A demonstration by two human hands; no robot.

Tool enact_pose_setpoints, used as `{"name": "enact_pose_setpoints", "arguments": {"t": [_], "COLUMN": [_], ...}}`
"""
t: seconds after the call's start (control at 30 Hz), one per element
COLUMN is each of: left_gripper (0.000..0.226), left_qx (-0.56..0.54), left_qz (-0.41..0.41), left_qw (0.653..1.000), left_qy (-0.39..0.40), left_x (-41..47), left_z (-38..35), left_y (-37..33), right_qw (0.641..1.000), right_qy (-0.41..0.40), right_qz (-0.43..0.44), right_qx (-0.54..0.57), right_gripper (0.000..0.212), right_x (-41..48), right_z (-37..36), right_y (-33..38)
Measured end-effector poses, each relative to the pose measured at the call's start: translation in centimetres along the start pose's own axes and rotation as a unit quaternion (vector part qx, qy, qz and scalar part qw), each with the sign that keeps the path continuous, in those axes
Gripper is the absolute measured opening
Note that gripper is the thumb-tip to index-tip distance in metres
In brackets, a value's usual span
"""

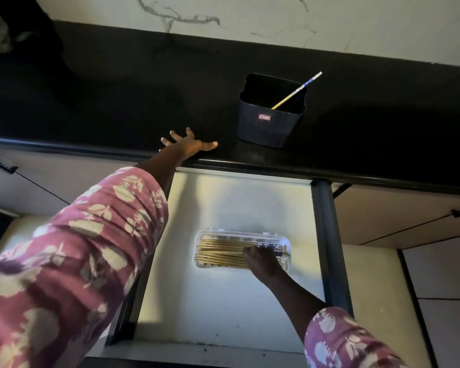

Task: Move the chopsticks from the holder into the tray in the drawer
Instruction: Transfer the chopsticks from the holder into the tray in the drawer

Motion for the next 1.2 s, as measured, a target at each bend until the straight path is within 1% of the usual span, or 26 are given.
{"name": "enact_pose_setpoints", "arguments": {"t": [0.03,0.07,0.1,0.13,0.17,0.23,0.4,0.53,0.63,0.67,0.7,0.73,0.8,0.87,0.93,1.0,1.1,1.2], "left_gripper": [0.107,0.111,0.115,0.118,0.121,0.125,0.126,0.124,0.124,0.124,0.124,0.125,0.125,0.125,0.125,0.125,0.124,0.124], "left_qx": [-0.007,-0.009,-0.005,0.007,0.024,0.046,0.067,0.064,0.066,0.066,0.065,0.062,0.054,0.046,0.040,0.039,0.037,0.032], "left_qz": [0.004,0.007,0.009,0.012,0.016,0.024,0.036,0.036,0.038,0.038,0.040,0.042,0.042,0.040,0.042,0.044,0.046,0.045], "left_qw": [1.000,1.000,1.000,1.000,1.000,0.999,0.997,0.997,0.997,0.997,0.997,0.997,0.998,0.998,0.998,0.998,0.998,0.998], "left_qy": [-0.001,0.000,0.001,0.001,0.001,0.003,0.007,0.007,0.008,0.008,0.007,0.007,0.010,0.012,0.014,0.014,0.012,0.014], "left_x": [0.1,0.3,0.5,0.7,0.9,1.1,1.2,0.7,0.6,0.6,0.6,0.6,0.6,0.7,0.5,0.4,0.3,0.3], "left_z": [0.1,0.0,-0.1,-0.4,-0.6,-0.9,-0.7,-0.8,-0.7,-0.7,-0.7,-0.7,-0.7,-0.7,-0.6,-0.6,-0.6,-0.6], "left_y": [-0.1,-0.2,-0.3,-0.4,-0.4,-0.5,-0.8,-1.0,-1.1,-1.1,-1.1,-1.1,-1.1,-1.1,-1.1,-1.2,-1.2,-1.2], "right_qw": [1.000,1.000,0.999,0.999,0.998,0.998,0.994,0.990,0.991,0.990,0.989,0.985,0.972,0.950,0.917,0.878,0.824,0.768], "right_qy": [-0.016,-0.006,0.009,0.034,0.045,0.029,0.018,0.002,-0.005,-0.023,-0.052,-0.101,-0.175,-0.259,-0.352,-0.436,-0.548,-0.630], "right_qz": [-0.002,-0.011,0.003,0.016,0.026,0.053,0.088,0.092,0.094,0.097,0.101,0.109,0.133,0.146,0.150,0.137,0.107,0.069], "right_qx": [-0.003,-0.027,-0.037,-0.024,-0.020,-0.004,0.056,0.109,0.099,0.104,0.097,0.089,0.082,0.093,0.115,0.141,0.100,0.094], "right_gripper": [0.035,0.032,0.022,0.017,0.023,0.031,0.030,0.026,0.027,0.026,0.021,0.019,0.029,0.034,0.039,0.040,0.034,0.024], "right_x": [0.1,0.3,0.6,0.8,1.4,2.2,2.4,2.5,2.4,2.2,1.9,1.6,0.7,0.4,0.5,0.4,0.0,-0.3], "right_z": [-0.1,-0.6,-0.8,-0.9,-1.6,-2.1,-2.1,-2.3,-2.2,-1.8,-1.1,-0.1,1.9,4.1,6.7,10.1,15.1,19.9], "right_y": [0.0,0.3,0.5,0.6,0.6,0.4,0.2,-0.3,-0.9,-1.0,-1.1,-1.2,-1.4,-2.2,-3.5,-5.3,-8.2,-11.6]}}
Point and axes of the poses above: each hand's wrist, its own x-axis towards the middle knuckle, its own z-axis out of the back of the hand, y = z × x, the point moved 3 cm from there along x, towards the middle knuckle, and after that the axes turned 12 degrees about y, right-handed, at the moved point
